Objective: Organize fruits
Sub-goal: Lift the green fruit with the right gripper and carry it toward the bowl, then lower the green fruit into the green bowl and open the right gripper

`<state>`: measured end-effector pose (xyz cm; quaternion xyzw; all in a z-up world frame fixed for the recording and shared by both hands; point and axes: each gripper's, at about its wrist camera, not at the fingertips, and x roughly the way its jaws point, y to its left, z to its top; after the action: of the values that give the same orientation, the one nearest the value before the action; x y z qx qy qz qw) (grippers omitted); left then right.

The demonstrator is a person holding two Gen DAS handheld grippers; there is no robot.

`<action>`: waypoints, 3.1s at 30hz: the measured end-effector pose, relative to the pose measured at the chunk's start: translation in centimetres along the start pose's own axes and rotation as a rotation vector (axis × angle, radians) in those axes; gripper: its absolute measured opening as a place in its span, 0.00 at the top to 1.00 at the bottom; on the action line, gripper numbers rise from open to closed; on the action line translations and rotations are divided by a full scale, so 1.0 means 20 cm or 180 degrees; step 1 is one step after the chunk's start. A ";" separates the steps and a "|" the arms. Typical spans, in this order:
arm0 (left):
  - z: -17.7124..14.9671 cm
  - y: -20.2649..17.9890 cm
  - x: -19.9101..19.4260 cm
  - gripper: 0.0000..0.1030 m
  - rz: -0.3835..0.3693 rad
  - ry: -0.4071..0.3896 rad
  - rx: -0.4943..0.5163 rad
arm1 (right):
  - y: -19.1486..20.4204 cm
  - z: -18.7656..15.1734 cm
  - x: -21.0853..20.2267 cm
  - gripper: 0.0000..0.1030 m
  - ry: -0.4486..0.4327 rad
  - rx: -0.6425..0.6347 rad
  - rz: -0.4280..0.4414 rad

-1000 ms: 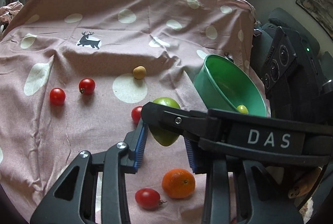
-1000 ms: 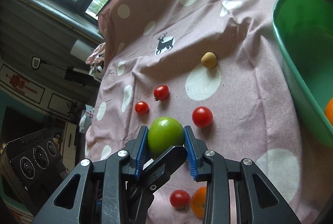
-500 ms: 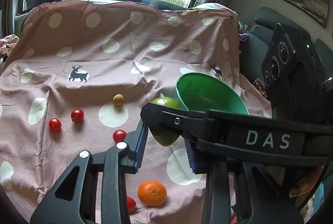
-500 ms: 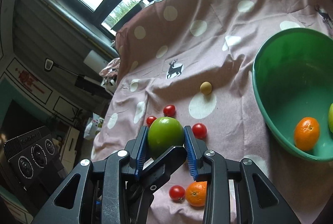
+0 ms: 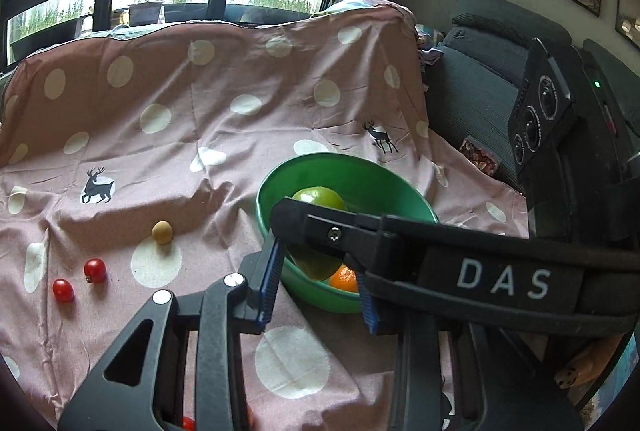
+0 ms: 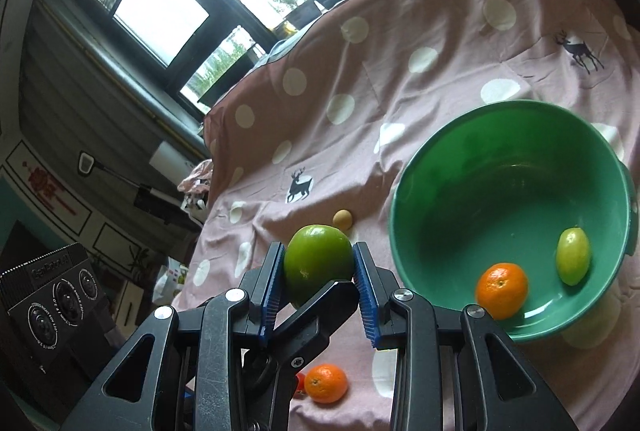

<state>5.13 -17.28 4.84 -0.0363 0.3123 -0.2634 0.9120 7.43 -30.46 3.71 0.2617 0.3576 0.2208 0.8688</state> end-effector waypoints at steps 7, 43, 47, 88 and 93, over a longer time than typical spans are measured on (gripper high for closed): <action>0.03 -0.12 0.11 0.67 -0.0149 0.0077 0.0099 | -0.13 0.03 -0.08 0.65 -0.0117 0.0164 -0.0123; -0.01 -0.23 0.49 0.67 -0.0549 0.0582 0.0032 | -0.44 0.04 -0.07 0.64 -0.0011 0.0541 -0.0835; -0.02 -0.22 0.51 0.67 -0.0548 0.0617 -0.0004 | -0.45 0.04 -0.05 0.64 0.0026 0.0528 -0.0896; -0.05 -0.19 0.58 0.68 -0.0452 0.0793 -0.0099 | -0.45 0.04 -0.02 0.64 0.0083 0.0452 -0.1128; -0.05 -0.19 0.58 0.68 -0.0394 0.0816 -0.0118 | -0.45 0.05 -0.01 0.64 0.0061 0.0448 -0.1153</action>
<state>10.60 -26.42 -1.44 -0.0384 0.4283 -0.3159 0.8458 9.73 -37.86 -1.11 0.2511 0.4218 0.0377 0.8704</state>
